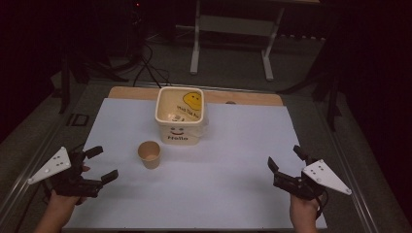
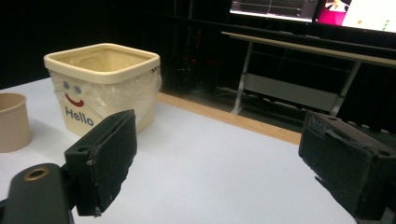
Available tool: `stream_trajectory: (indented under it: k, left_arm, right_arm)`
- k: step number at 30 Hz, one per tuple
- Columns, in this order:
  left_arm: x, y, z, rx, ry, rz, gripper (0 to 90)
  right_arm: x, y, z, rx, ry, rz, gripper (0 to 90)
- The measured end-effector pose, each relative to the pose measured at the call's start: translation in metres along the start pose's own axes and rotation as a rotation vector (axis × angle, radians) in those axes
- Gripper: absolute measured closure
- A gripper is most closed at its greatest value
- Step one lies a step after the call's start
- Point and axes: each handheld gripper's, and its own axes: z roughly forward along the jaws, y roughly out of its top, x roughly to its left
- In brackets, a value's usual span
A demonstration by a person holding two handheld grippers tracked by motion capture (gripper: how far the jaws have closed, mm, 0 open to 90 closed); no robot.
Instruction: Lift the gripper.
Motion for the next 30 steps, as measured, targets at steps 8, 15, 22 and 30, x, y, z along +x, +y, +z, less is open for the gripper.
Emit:
stream_trajectory:
  k: [8,15,22,30]
  left_arm:
    - [0.001,0.013,-0.007,0.014,-0.051,0.006,1.9]
    - [0.008,0.022,-0.006,0.096,-0.121,0.034,1.9]
    - [0.018,0.052,-0.002,0.17,-0.145,0.071,2.0]
    - [0.018,0.078,0.015,0.296,-0.18,0.141,2.0]
  right_arm:
    - [0.004,0.001,0.002,0.013,0.031,-0.002,11.5]
    - [0.006,0.002,0.003,0.018,0.058,-0.006,11.5]
    - [0.006,0.001,0.004,0.031,0.077,0.001,11.5]
    - [0.007,0.001,0.006,0.034,0.109,0.001,11.5]
